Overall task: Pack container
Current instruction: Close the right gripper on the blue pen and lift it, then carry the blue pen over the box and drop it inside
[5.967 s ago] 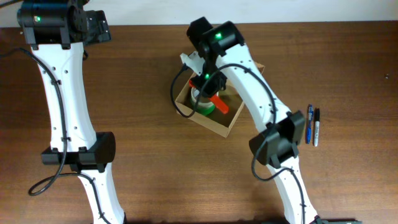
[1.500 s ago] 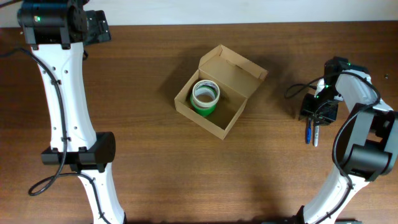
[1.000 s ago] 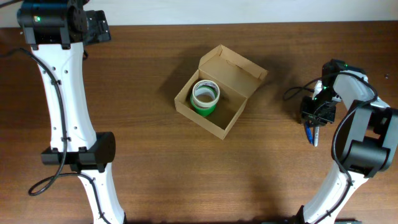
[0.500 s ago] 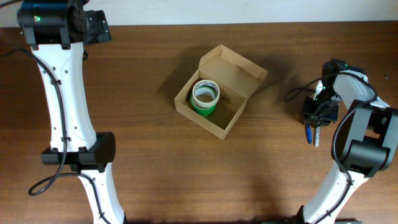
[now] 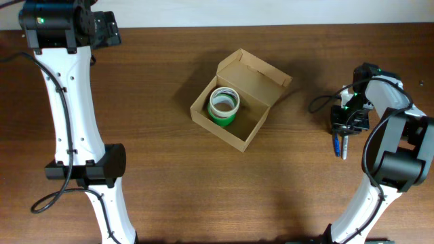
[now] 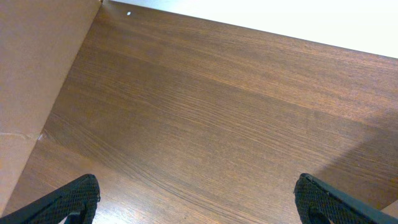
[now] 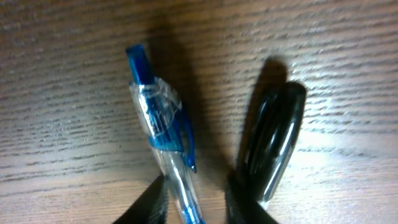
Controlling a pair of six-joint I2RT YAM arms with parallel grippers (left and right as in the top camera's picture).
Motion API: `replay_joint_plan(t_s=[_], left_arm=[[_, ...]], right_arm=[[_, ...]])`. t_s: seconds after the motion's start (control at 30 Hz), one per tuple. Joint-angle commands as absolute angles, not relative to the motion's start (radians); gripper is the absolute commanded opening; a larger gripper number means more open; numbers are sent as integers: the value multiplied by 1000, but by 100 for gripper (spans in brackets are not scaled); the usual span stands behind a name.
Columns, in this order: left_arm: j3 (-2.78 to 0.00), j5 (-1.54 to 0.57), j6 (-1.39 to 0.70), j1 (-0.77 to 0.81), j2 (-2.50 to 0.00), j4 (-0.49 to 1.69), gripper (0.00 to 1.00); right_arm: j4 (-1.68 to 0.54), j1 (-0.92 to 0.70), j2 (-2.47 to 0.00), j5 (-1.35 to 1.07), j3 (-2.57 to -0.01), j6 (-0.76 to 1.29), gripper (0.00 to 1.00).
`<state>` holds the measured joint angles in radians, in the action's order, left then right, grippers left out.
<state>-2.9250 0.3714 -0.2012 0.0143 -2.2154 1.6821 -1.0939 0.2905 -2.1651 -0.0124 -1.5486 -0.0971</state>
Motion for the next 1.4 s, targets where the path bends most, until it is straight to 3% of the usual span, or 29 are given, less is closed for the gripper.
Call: replay_joint_plan(t_s=[0.0,0.13,0.3,0.5,0.8,1.03,1.37], left_arm=[[-2933,374,-192,8,-2184,1681,100],[-2933,374,-192,8,-2184,1681,100],[-2933,374,-192,8,-2184,1681,100],[-2933,374,-192,8,-2184,1681,100],[-2933,374,-192,8,-2184,1681,100],[-2933,374,-192,8,-2184,1681,100],[-2933,374,-192,8,-2184,1681,100]], right_arm=[[-1049,288,-2234,-71,-1541,-127,26],[-1047,288,-2234,-71,-1541,-127,4],[-1048,288,-2234,-80,-1541,-114,4],[-1093,287,-2228,-251,-1585,-115,4],[-1344,228,-2115,-223,-1967,13,4],[-1481,20,-1956,-125,-2178,35,4],[-1488,-360,-1905,-33,-2186,-43,4]])
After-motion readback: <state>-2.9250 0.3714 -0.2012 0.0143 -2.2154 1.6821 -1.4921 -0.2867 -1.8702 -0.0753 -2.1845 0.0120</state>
